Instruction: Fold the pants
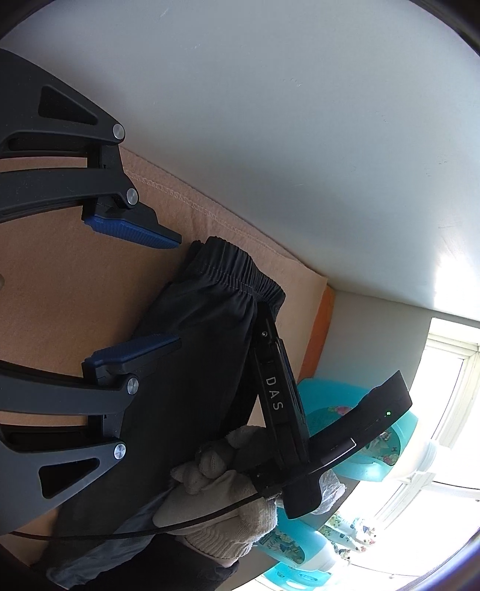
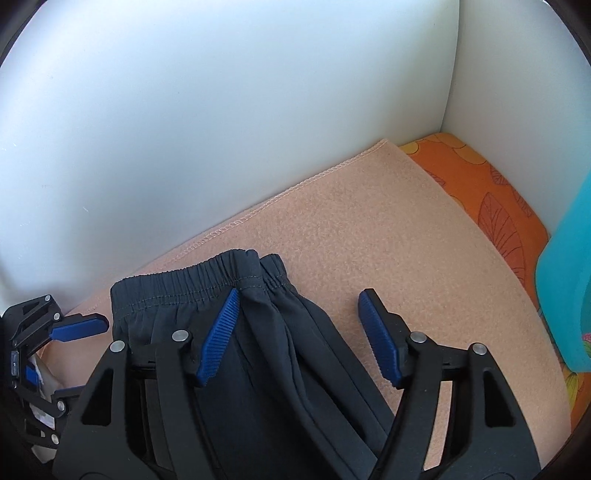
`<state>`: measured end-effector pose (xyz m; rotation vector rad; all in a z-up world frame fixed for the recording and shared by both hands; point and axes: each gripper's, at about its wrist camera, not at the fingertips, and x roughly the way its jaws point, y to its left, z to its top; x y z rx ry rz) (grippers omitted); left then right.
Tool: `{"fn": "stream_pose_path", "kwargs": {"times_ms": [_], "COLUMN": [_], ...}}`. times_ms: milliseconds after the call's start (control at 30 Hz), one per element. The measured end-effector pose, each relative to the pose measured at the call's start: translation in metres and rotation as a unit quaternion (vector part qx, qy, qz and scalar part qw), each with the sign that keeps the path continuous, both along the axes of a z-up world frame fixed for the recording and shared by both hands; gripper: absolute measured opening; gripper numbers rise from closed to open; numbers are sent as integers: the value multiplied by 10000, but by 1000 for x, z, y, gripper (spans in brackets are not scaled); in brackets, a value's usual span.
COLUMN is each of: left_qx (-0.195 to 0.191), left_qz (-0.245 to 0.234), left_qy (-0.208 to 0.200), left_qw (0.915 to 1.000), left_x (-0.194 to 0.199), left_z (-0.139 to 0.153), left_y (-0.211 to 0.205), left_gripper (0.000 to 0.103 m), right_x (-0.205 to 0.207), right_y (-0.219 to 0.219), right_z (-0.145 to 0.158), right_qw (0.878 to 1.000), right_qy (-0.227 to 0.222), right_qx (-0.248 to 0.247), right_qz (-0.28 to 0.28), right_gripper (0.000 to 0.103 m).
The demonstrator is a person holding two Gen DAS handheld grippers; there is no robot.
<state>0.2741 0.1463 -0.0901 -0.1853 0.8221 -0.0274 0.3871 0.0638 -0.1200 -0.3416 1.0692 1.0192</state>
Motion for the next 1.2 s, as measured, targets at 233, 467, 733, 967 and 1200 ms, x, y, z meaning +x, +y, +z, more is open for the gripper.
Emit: {"fn": "stream_pose_path", "kwargs": {"times_ms": [233, 467, 733, 967, 1200], "left_qx": [-87, -432, 0, 314, 699], "left_qz": [-28, 2, 194, 274, 321], "left_qy": [35, 241, 367, -288, 31], "left_qw": [10000, 9988, 9991, 9987, 9970], "left_x": [6, 17, 42, 37, 56], "left_z": [-6, -15, -26, -8, -13], "left_y": [-1, 5, -8, -17, -15], "left_gripper": [47, 62, 27, 14, 22], "right_x": [-26, -25, -31, -42, -15], "right_y": [-14, -29, -34, -34, -19], "right_z": [10, 15, 26, 62, 43], "right_qw": [9974, 9981, 9982, 9940, 9949], "right_qy": [-226, -386, -534, -983, -984], "right_qx": [-172, -92, 109, 474, -16], "right_qz": [655, 467, 267, 74, -204], "right_gripper": [8, 6, 6, 5, 16]}}
